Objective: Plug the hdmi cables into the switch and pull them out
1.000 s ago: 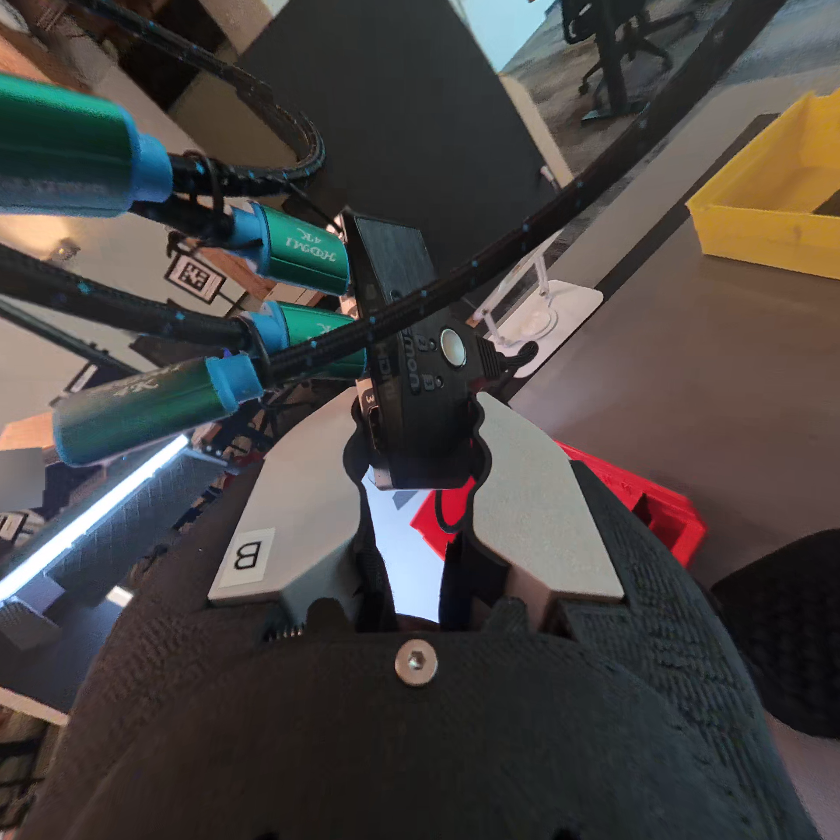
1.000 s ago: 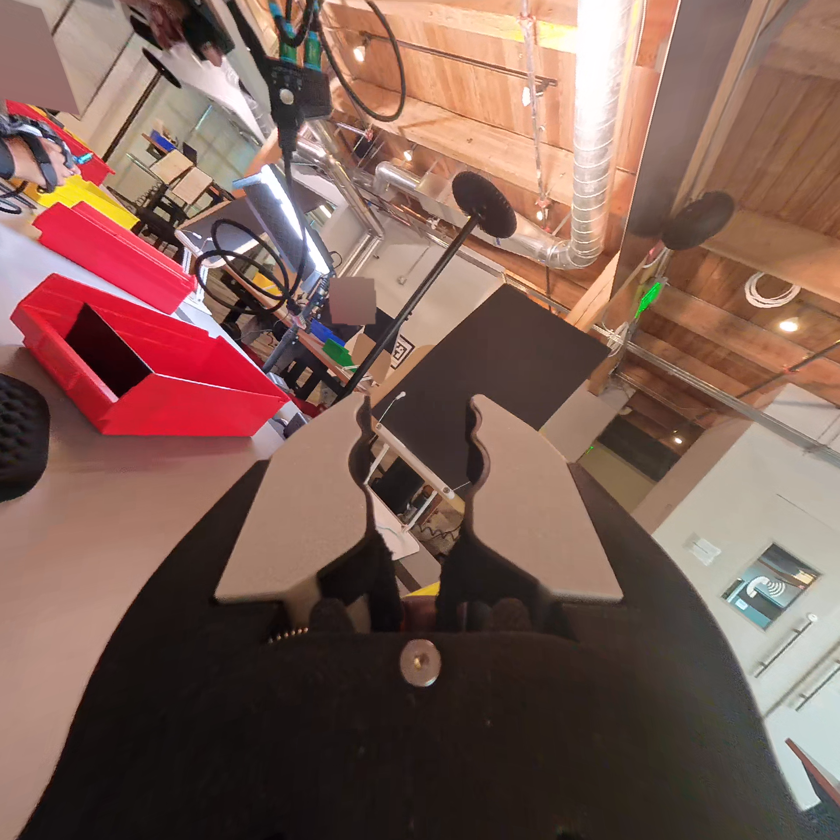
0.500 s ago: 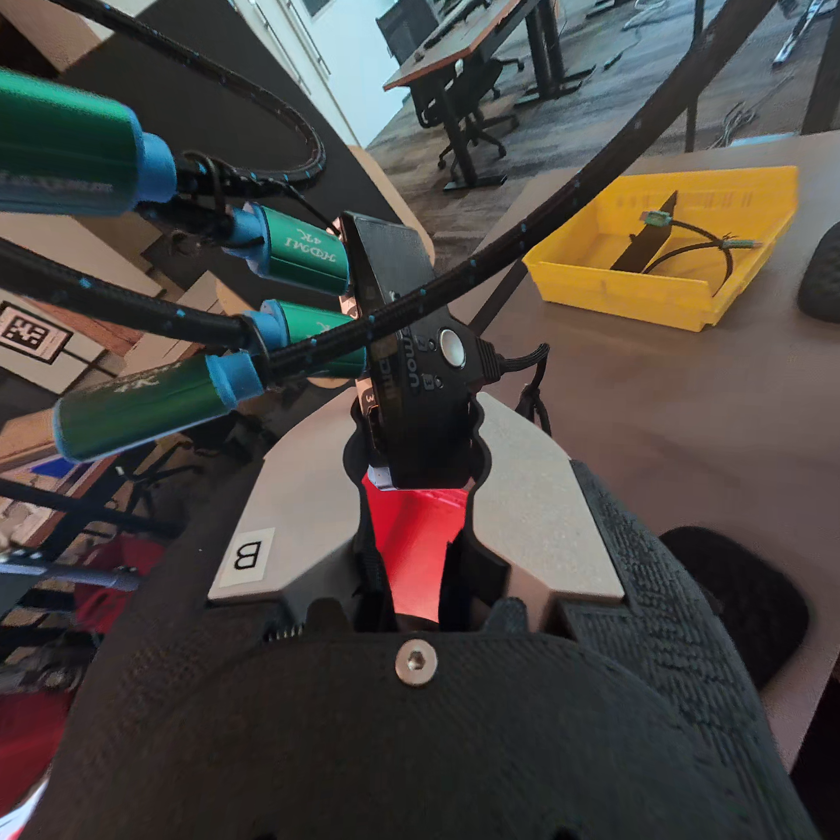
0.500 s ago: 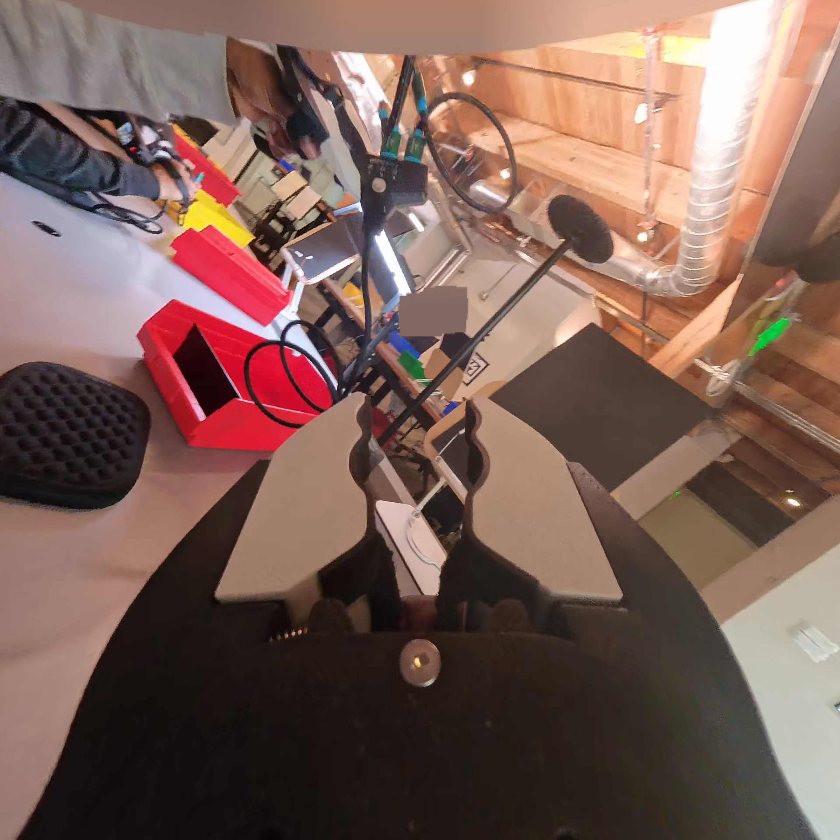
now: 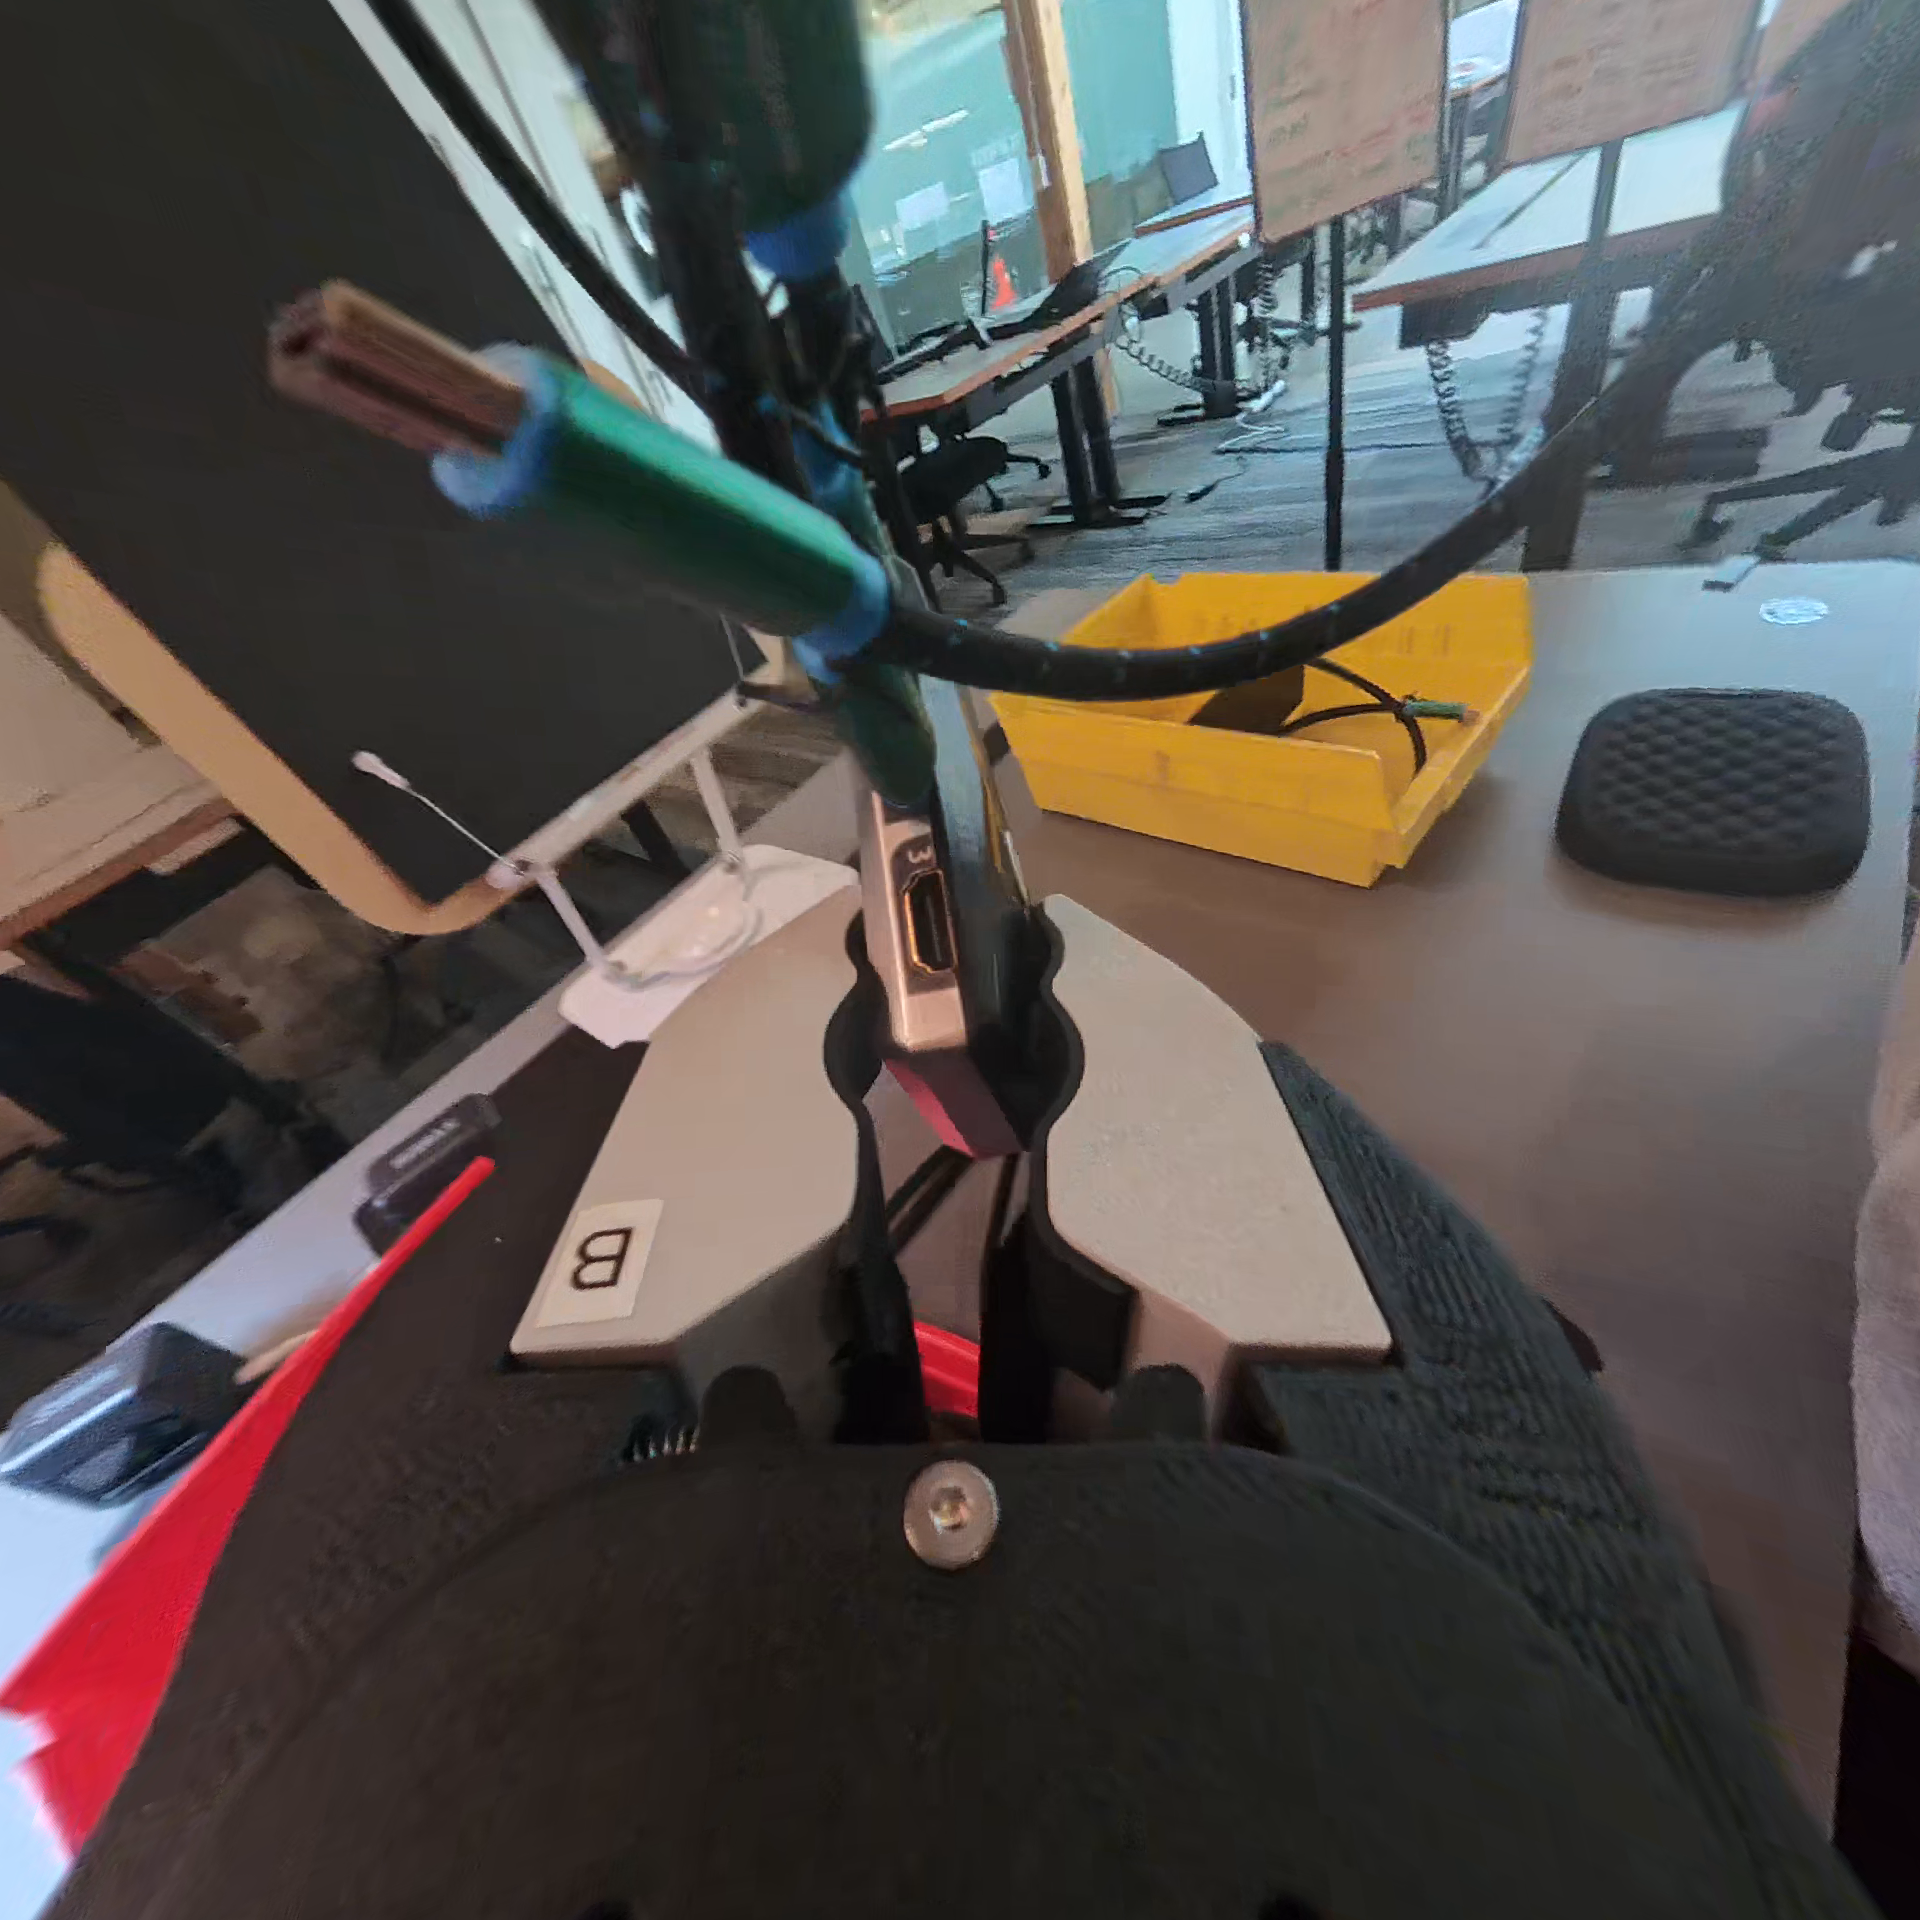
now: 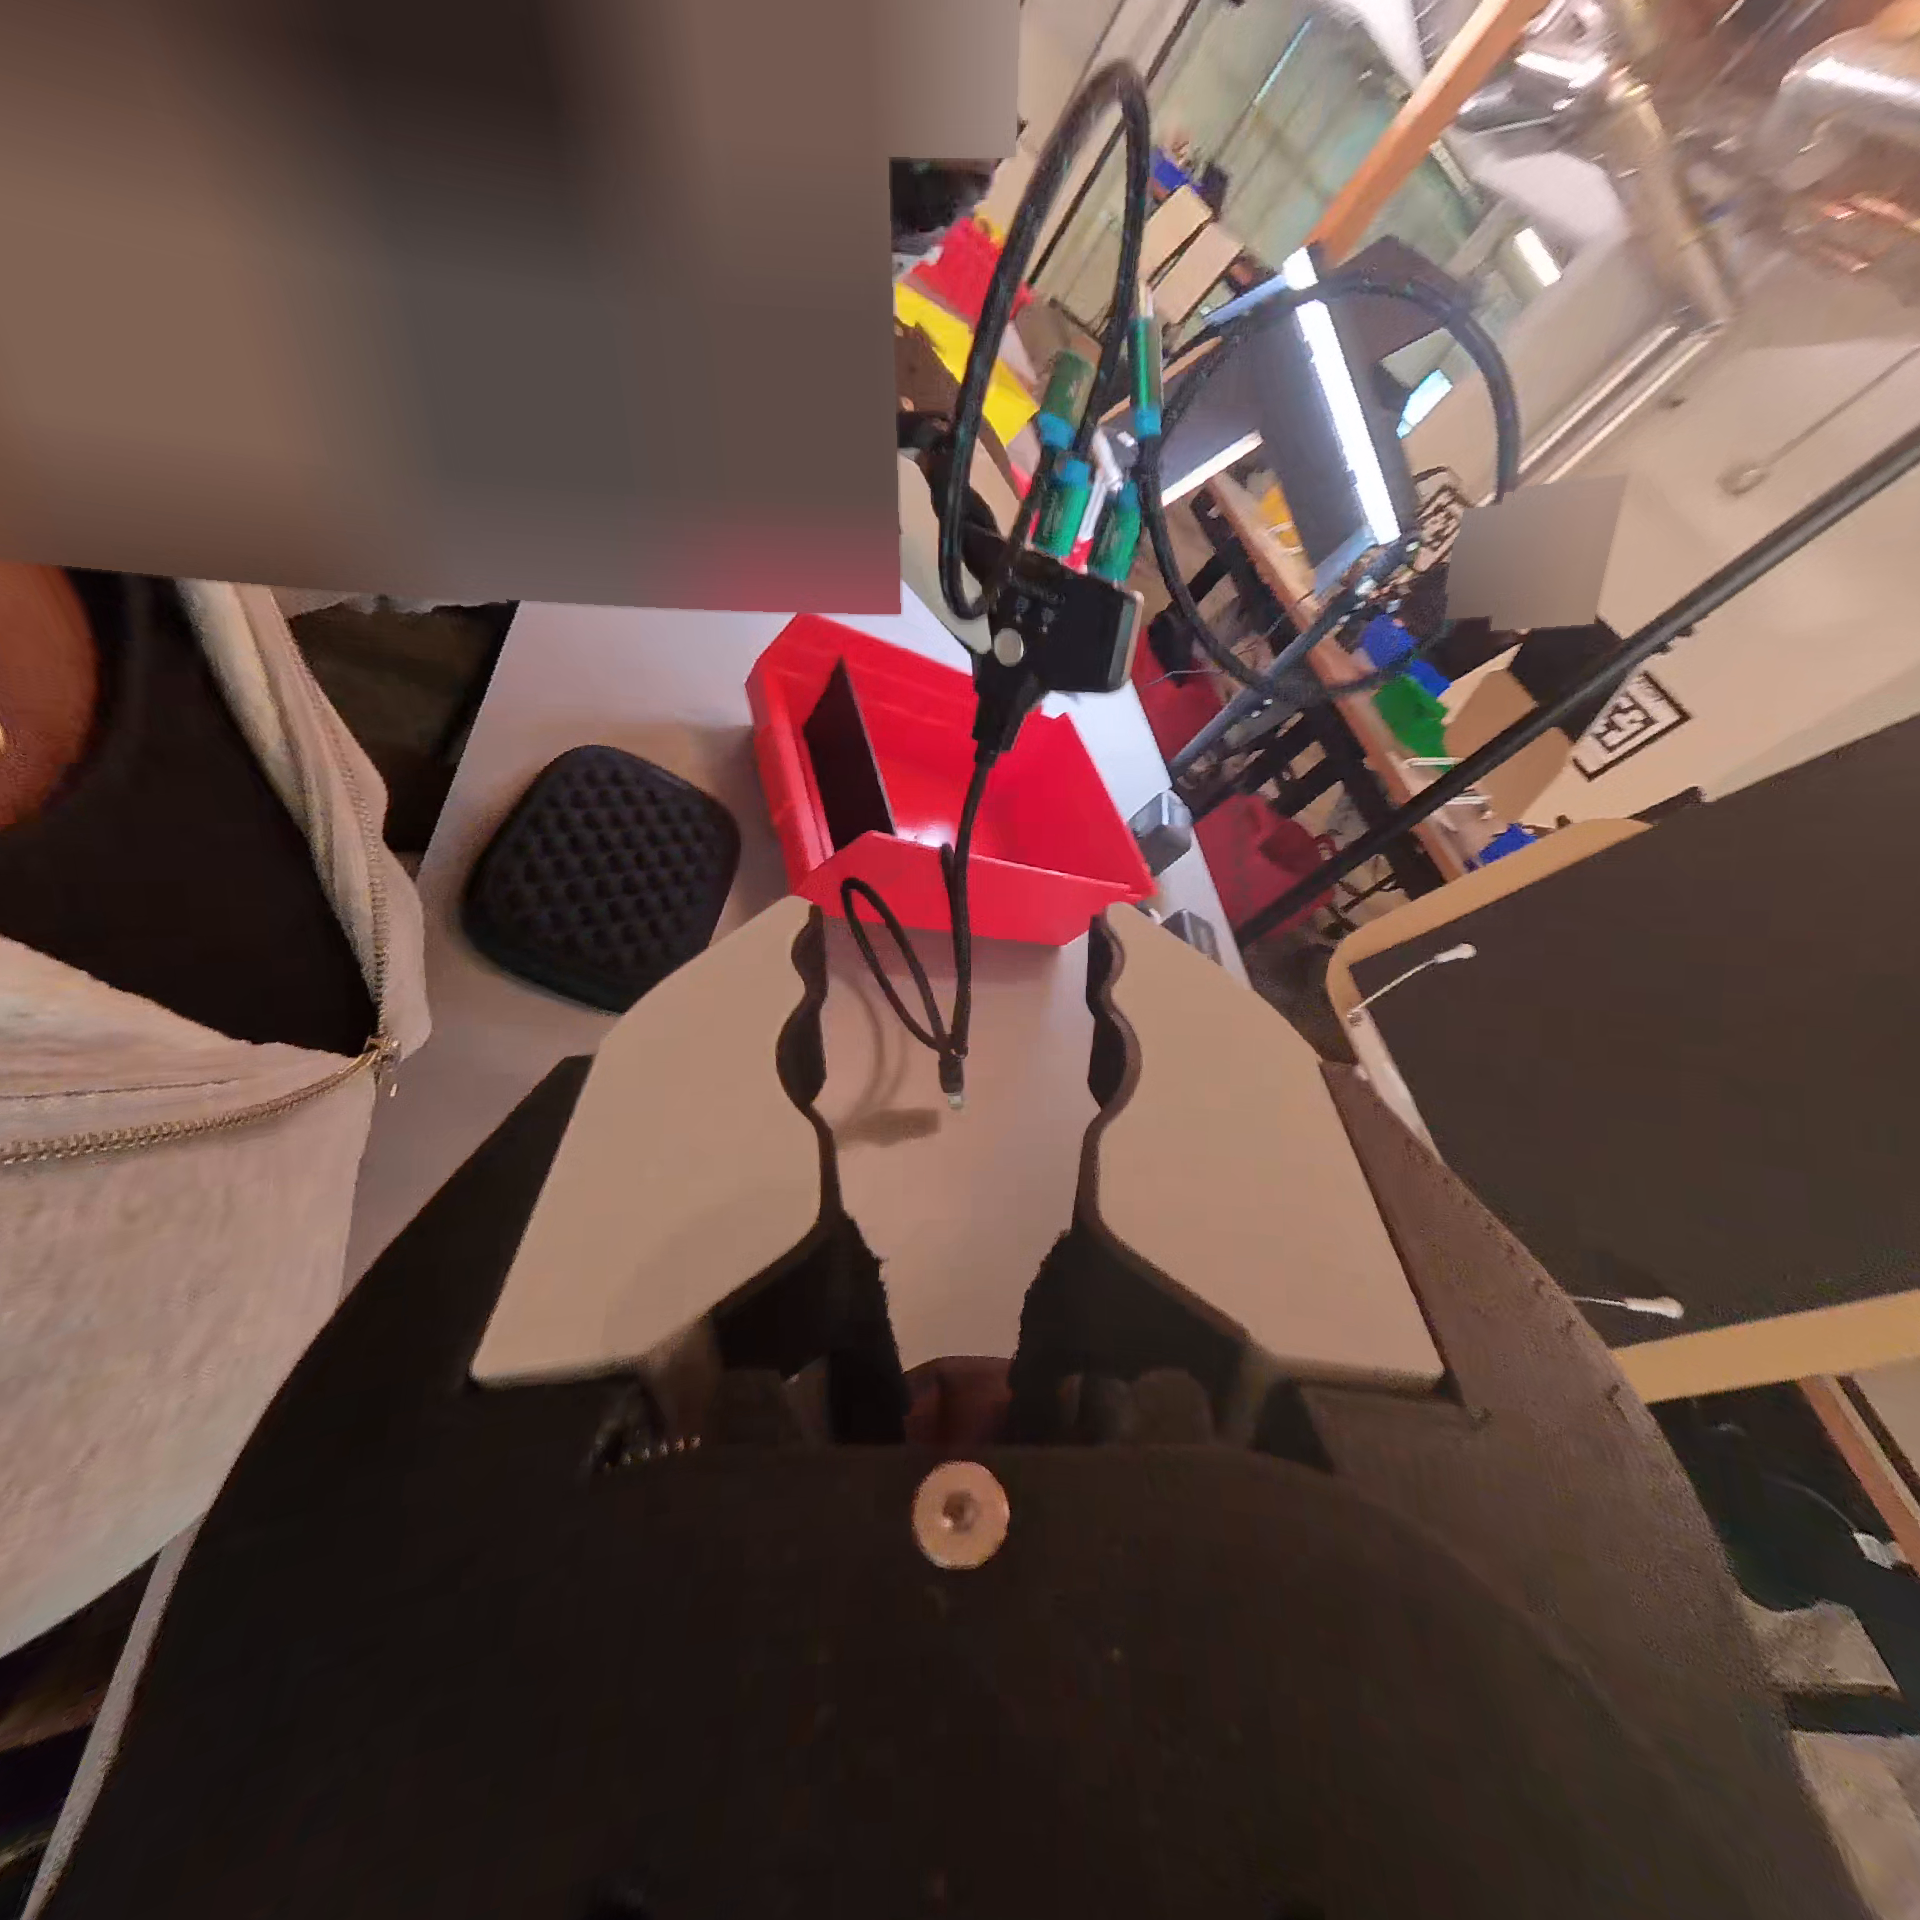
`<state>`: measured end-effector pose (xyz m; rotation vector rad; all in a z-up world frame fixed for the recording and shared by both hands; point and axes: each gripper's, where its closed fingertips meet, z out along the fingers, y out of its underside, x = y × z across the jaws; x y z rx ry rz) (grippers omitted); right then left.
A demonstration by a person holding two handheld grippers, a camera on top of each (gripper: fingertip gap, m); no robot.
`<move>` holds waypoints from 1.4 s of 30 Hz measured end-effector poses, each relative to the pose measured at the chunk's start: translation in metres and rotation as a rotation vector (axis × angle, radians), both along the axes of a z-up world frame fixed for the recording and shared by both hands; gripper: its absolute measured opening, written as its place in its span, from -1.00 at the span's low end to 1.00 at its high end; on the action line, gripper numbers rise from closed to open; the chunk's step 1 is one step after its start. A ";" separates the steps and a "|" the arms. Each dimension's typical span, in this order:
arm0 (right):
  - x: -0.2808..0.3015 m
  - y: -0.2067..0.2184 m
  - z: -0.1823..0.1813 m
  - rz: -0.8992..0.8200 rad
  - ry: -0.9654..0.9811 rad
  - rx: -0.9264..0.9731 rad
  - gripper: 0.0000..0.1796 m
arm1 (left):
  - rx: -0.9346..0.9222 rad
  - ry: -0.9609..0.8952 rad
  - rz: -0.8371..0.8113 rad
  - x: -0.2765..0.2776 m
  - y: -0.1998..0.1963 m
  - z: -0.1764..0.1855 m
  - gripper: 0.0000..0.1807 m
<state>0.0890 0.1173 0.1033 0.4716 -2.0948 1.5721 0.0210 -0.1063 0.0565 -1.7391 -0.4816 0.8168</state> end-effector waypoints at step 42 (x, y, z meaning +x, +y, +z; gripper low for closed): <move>-0.118 -0.120 -0.230 0.038 -0.634 -0.169 -0.70 | 0.226 -0.290 -0.484 -0.051 0.124 -0.169 -0.58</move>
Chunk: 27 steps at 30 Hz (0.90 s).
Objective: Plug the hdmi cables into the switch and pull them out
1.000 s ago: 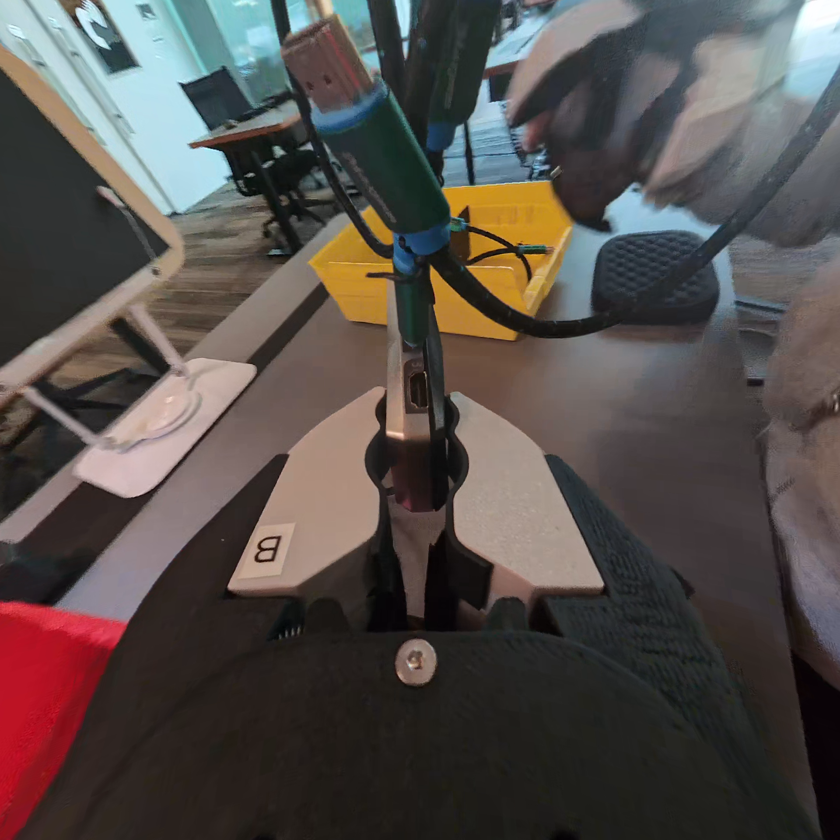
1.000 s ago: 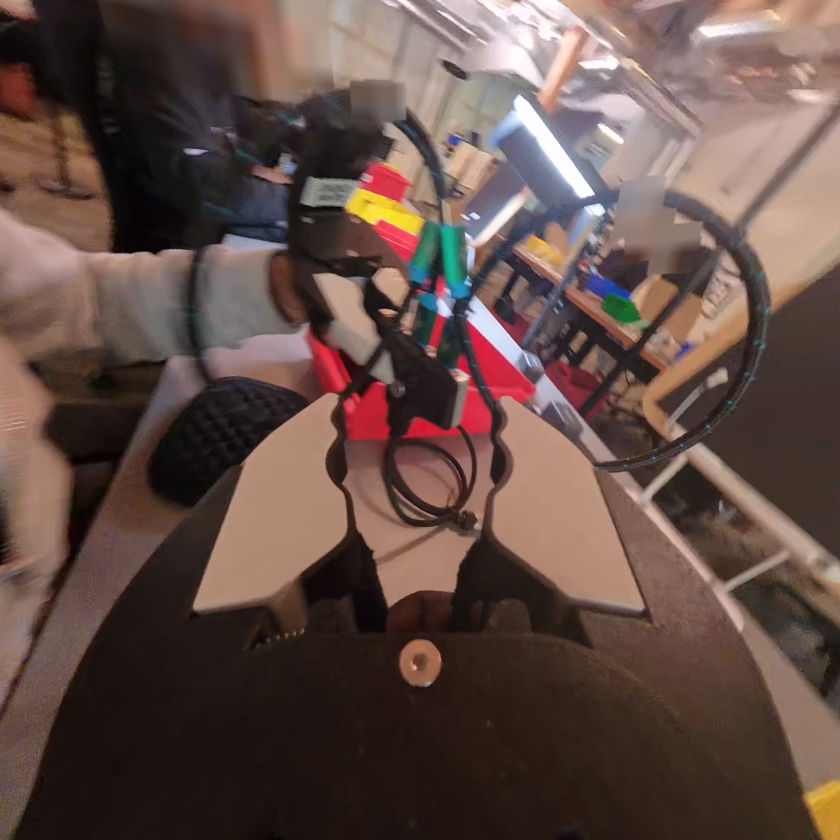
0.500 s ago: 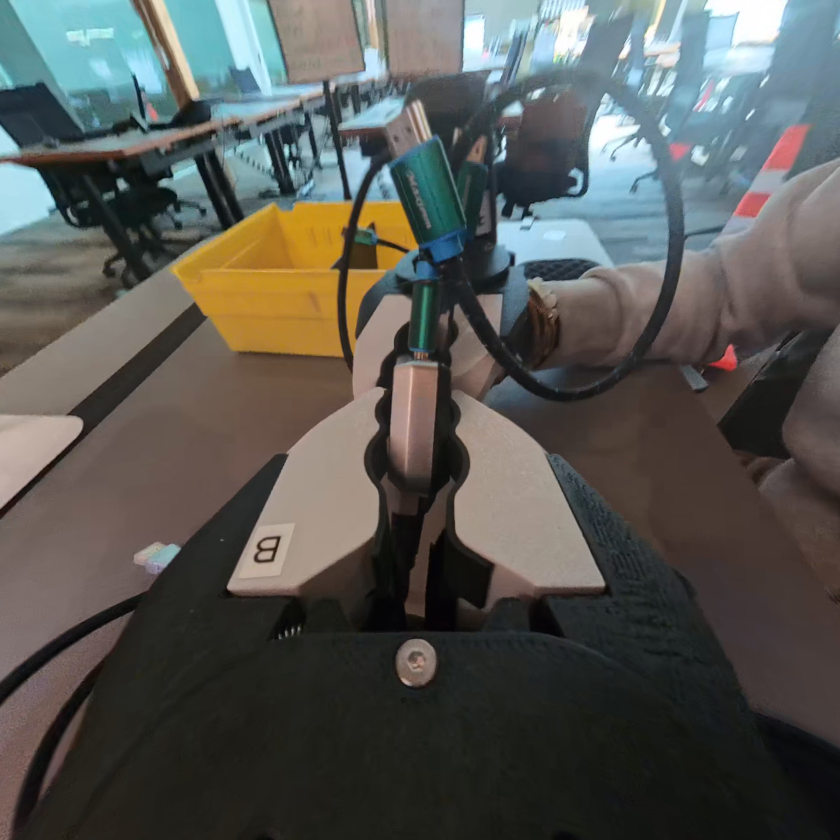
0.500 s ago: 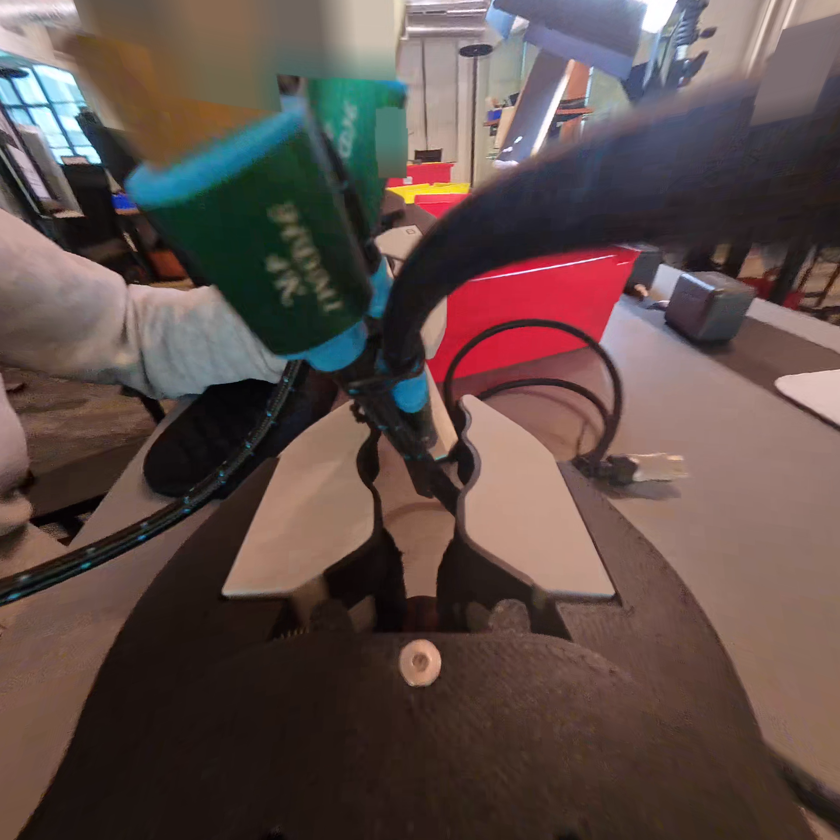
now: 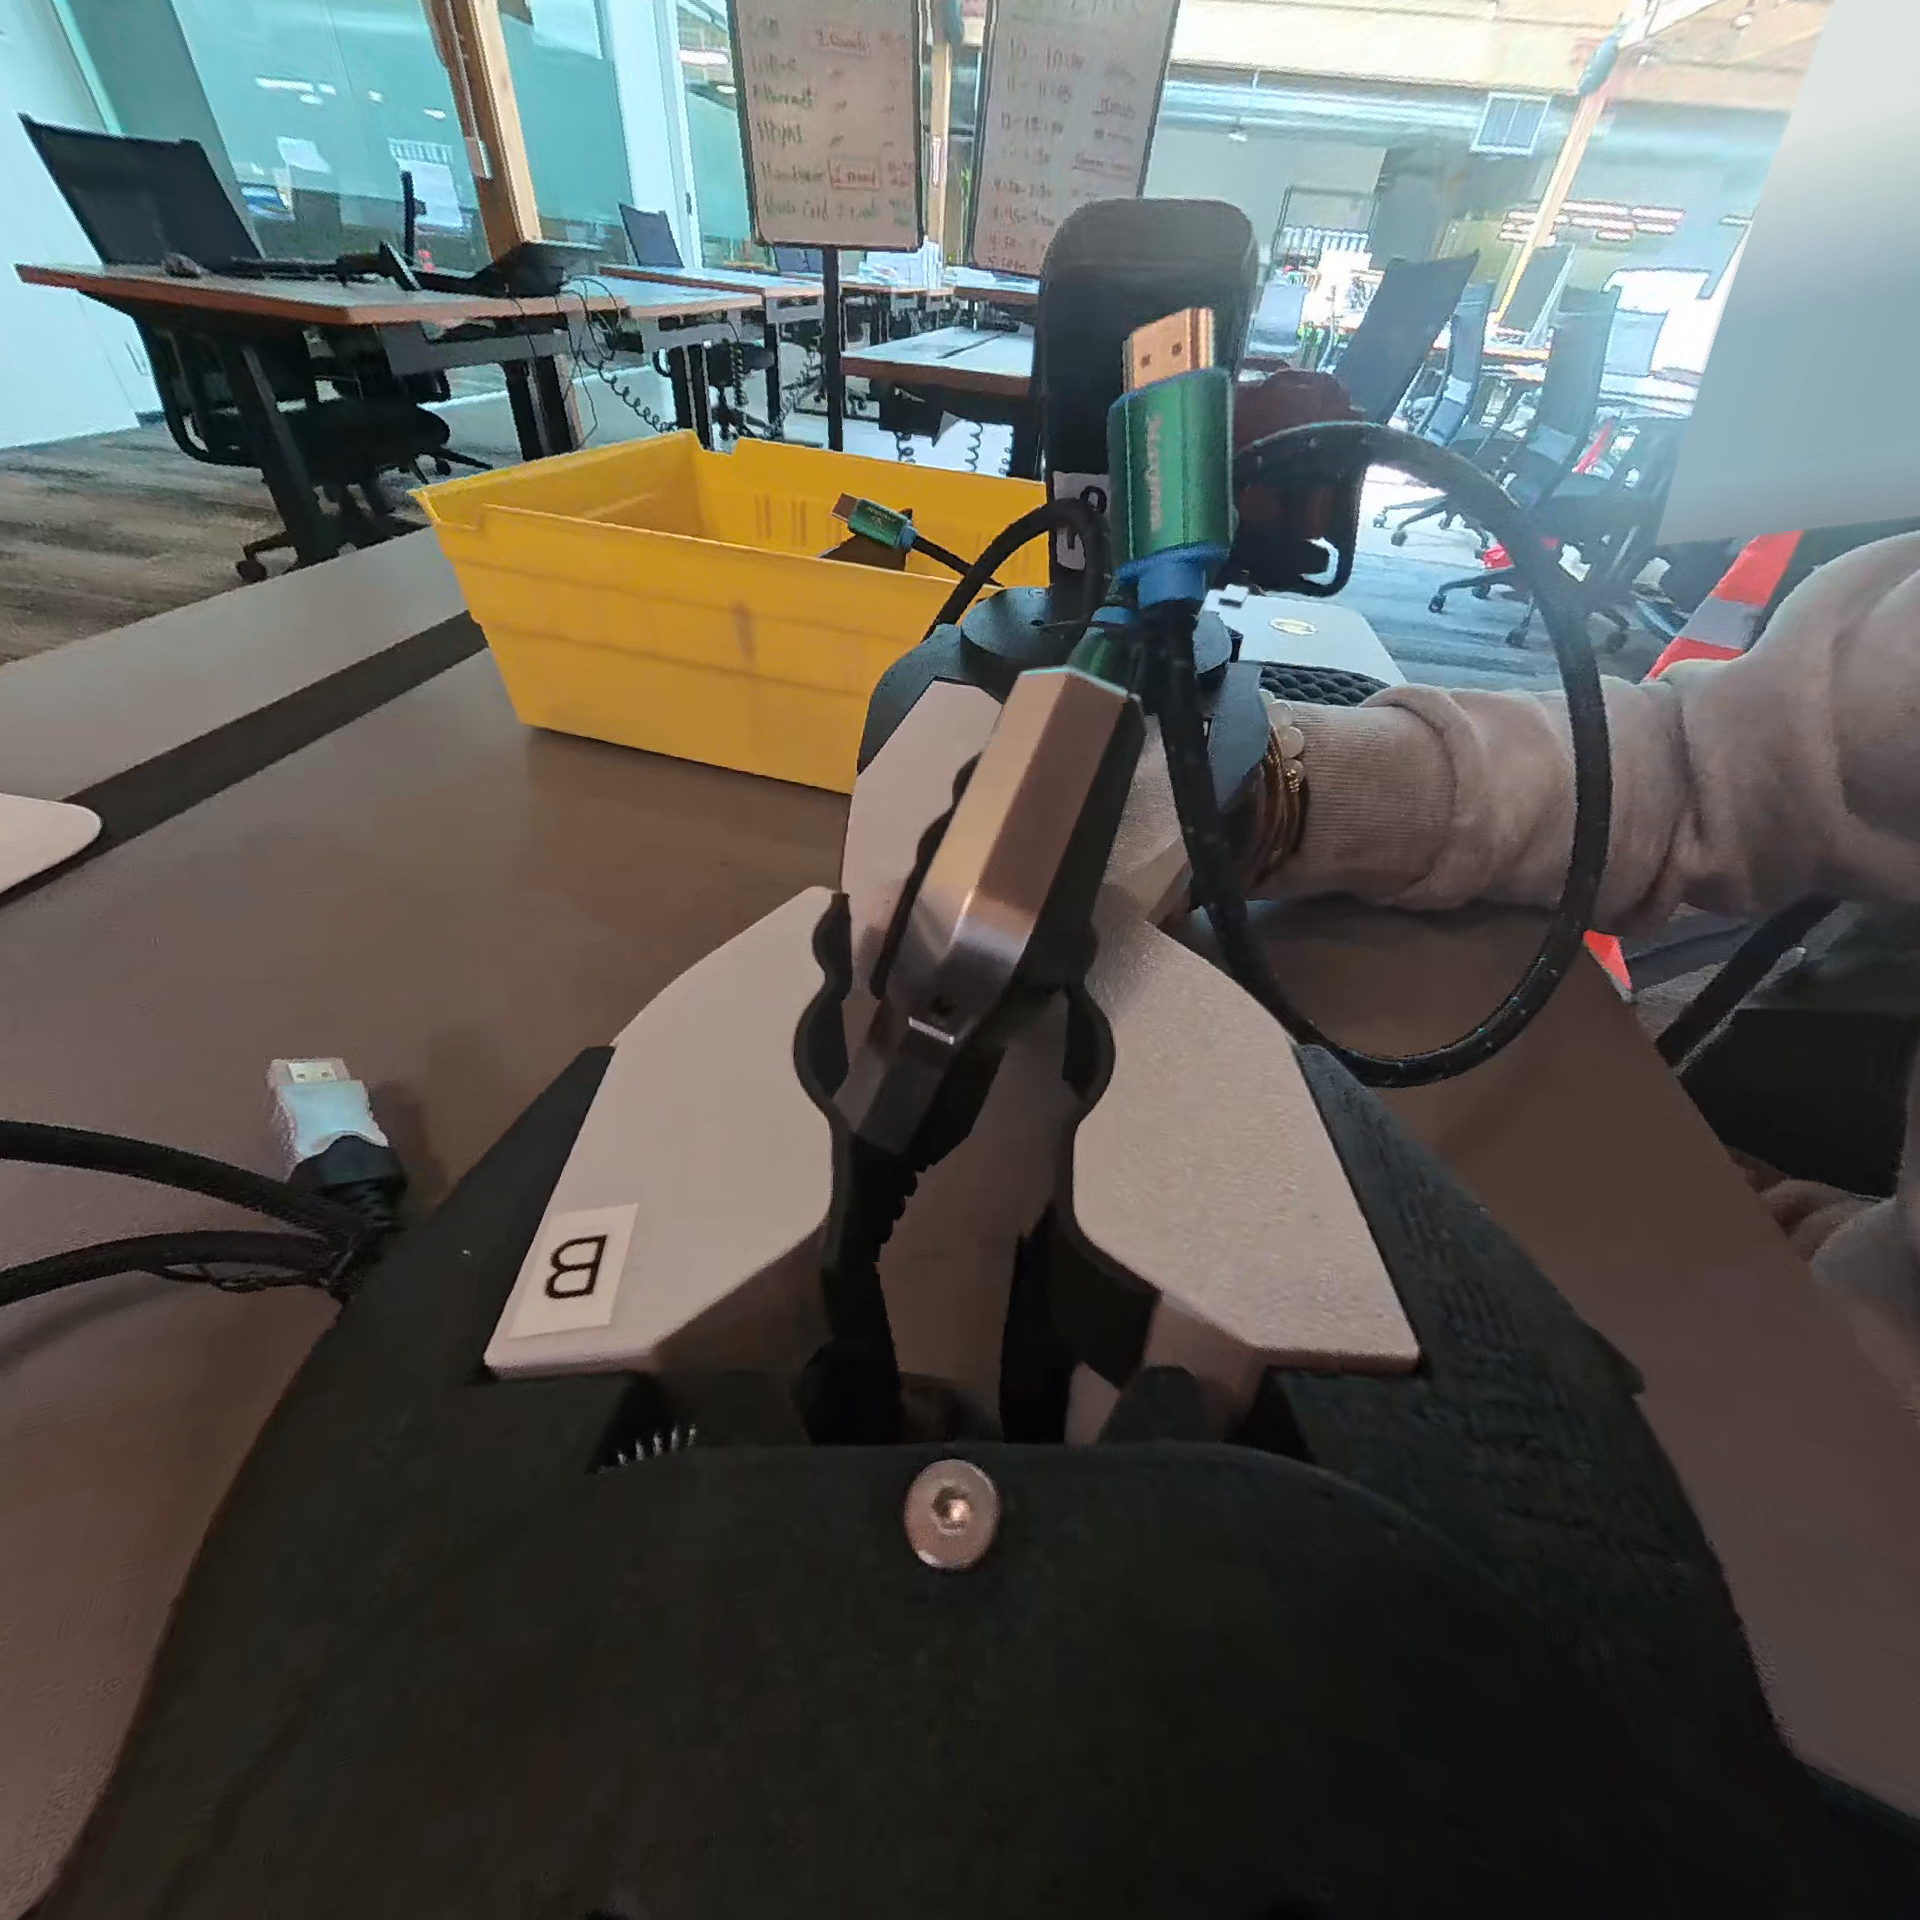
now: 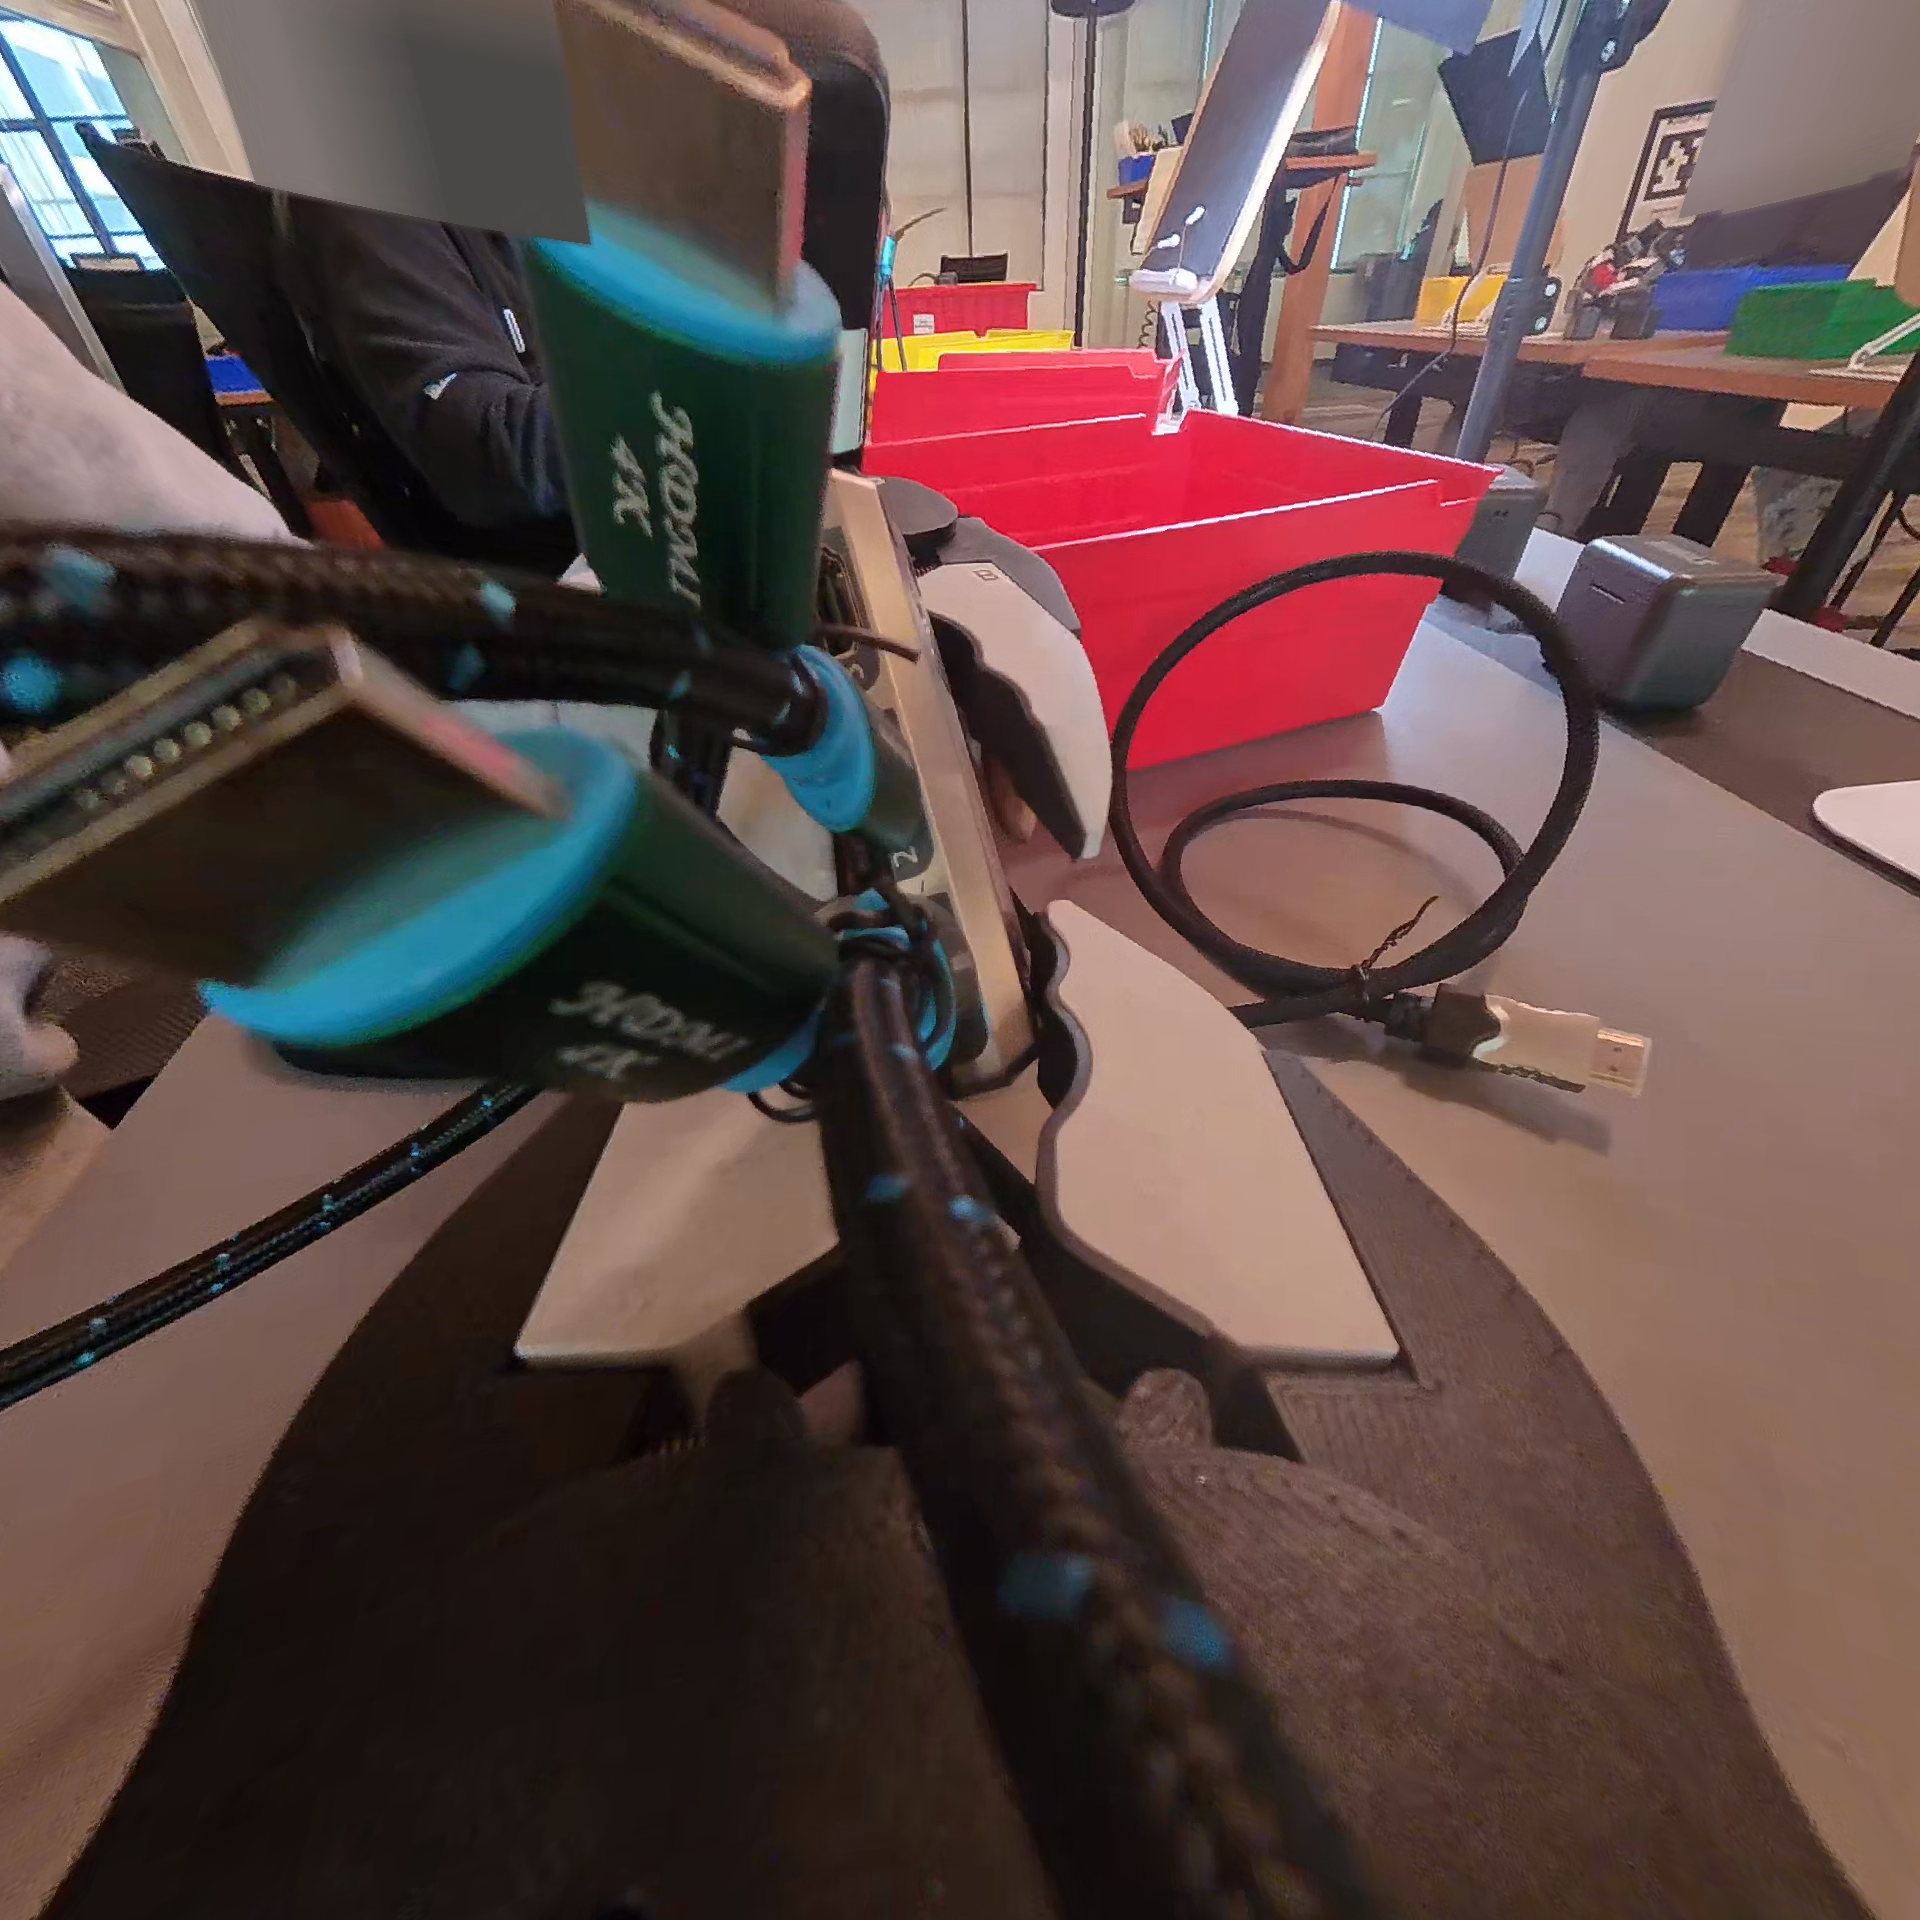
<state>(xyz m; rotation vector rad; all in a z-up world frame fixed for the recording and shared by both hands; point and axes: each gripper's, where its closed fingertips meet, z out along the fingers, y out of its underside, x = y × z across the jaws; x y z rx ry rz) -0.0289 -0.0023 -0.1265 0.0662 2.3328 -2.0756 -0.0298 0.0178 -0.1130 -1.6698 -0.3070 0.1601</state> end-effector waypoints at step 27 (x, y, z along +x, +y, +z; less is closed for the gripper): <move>-0.003 0.024 0.051 0.016 -0.174 -0.318 -0.85 | 0.280 -0.166 -0.125 0.009 -0.011 0.031 -0.71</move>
